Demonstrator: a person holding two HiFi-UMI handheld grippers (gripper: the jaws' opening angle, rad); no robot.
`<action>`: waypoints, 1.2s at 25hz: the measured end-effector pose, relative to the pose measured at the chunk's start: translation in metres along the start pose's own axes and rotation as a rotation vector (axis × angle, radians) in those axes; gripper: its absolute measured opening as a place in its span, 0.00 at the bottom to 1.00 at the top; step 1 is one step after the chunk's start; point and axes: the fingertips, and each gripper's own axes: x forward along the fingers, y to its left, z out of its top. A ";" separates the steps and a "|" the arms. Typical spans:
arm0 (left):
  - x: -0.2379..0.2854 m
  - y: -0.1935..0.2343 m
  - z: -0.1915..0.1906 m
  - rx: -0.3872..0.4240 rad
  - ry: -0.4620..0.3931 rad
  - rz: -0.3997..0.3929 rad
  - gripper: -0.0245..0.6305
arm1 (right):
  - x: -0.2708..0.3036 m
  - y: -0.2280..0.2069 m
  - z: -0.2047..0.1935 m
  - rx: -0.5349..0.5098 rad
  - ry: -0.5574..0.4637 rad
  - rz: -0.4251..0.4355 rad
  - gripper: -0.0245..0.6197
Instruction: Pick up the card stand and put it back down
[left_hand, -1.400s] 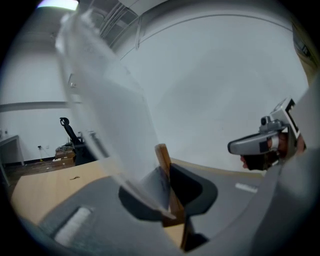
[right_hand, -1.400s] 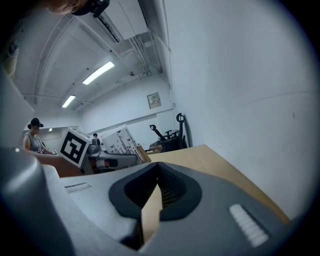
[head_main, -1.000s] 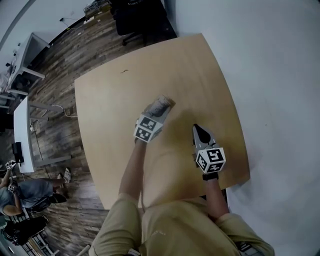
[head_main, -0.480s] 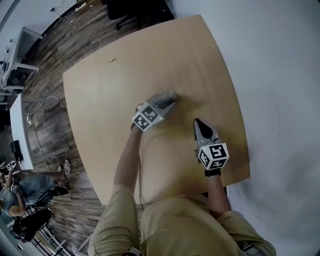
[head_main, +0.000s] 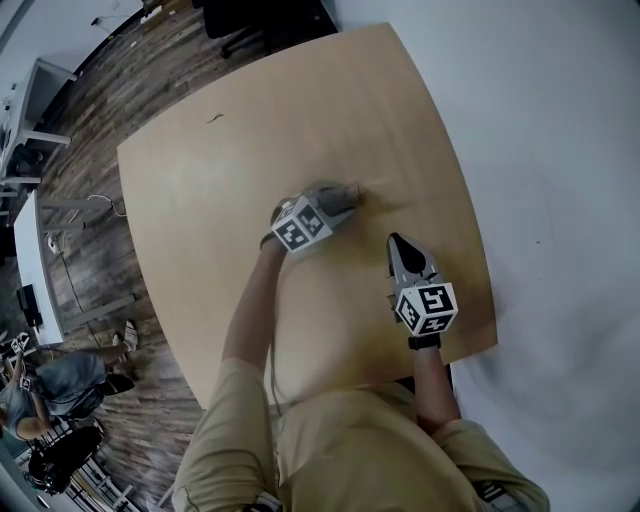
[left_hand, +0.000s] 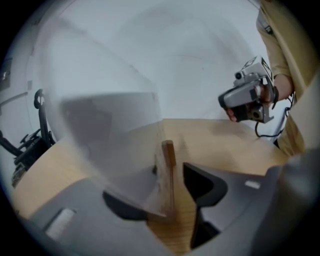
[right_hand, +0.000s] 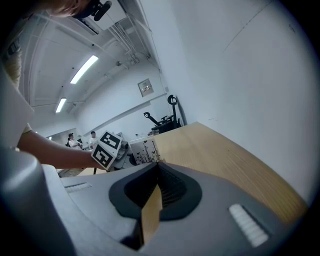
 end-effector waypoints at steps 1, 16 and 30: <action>-0.001 0.000 -0.004 -0.024 0.019 0.008 0.45 | -0.003 0.002 0.000 -0.001 -0.001 -0.001 0.05; -0.134 -0.069 0.006 -0.356 -0.187 0.291 0.60 | -0.051 0.110 0.030 -0.103 -0.085 0.032 0.05; -0.266 -0.164 0.057 -0.409 -0.458 0.547 0.13 | -0.113 0.212 0.035 -0.203 -0.168 0.009 0.05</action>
